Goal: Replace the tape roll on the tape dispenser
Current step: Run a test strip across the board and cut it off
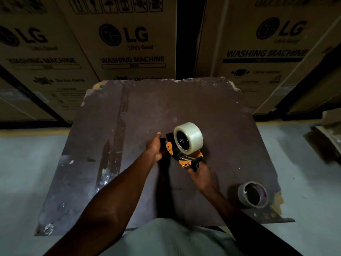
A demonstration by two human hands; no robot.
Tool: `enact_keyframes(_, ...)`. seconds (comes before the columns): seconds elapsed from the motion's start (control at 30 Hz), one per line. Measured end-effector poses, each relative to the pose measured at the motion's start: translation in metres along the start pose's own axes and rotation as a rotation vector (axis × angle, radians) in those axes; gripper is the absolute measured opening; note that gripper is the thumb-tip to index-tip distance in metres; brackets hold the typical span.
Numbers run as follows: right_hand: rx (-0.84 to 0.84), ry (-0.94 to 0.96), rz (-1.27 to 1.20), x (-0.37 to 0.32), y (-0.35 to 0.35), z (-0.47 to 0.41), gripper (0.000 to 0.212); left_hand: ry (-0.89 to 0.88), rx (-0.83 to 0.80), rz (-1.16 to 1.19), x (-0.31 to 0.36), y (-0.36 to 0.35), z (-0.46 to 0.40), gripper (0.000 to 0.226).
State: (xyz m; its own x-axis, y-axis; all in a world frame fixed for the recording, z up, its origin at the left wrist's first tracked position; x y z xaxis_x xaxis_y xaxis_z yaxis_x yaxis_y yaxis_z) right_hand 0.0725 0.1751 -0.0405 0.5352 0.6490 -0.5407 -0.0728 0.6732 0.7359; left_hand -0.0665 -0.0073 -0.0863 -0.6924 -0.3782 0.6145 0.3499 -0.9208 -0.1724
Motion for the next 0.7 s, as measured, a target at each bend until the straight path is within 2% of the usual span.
enact_keyframes(0.23,0.067,0.027,0.163,0.001,-0.012,0.015,0.040,-0.010,-0.029,-0.063,0.010,-0.005,-0.014,0.038)
enact_keyframes(0.37,0.080,0.023,0.198,0.002,-0.021,0.024,0.036,-0.185,-0.076,-0.199,0.024,-0.001,-0.022,0.034)
enact_keyframes(0.43,0.070,0.009,0.184,0.000,-0.023,0.028,0.035,-0.427,-0.095,-0.468,0.032,0.009,-0.021,0.027)
enact_keyframes(0.47,0.071,0.000,0.178,-0.002,-0.024,0.029,0.035,-0.599,-0.117,-0.714,0.035,0.014,-0.020,0.027)
enact_keyframes(0.53,0.066,-0.015,0.183,-0.004,-0.023,0.031,0.034,-0.885,-0.288,-1.254,0.028,0.022,-0.016,0.047)
enact_keyframes(0.6,0.063,-0.010,0.162,-0.005,-0.023,0.033,0.032,-1.046,-0.452,-1.643,0.013,0.029,-0.011,0.072)
enact_keyframes(0.7,0.030,-0.067,0.134,-0.005,-0.020,0.030,0.035,-1.250,-0.507,-1.990,-0.003,0.026,-0.003,0.079)
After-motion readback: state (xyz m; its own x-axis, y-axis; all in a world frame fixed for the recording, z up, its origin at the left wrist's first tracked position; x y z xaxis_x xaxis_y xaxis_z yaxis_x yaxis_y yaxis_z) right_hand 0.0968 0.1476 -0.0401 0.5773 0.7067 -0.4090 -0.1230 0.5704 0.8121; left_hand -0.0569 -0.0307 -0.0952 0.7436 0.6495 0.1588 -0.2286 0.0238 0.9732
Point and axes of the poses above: each hand's wrist, its own z-axis away from the middle knuckle, its own y-axis out of the back of the hand, x = y × z, the point moved 5 cm from there along -z, towards the middle knuckle, and after that the axes turned 1 degree about x, right-handed, at the moved point
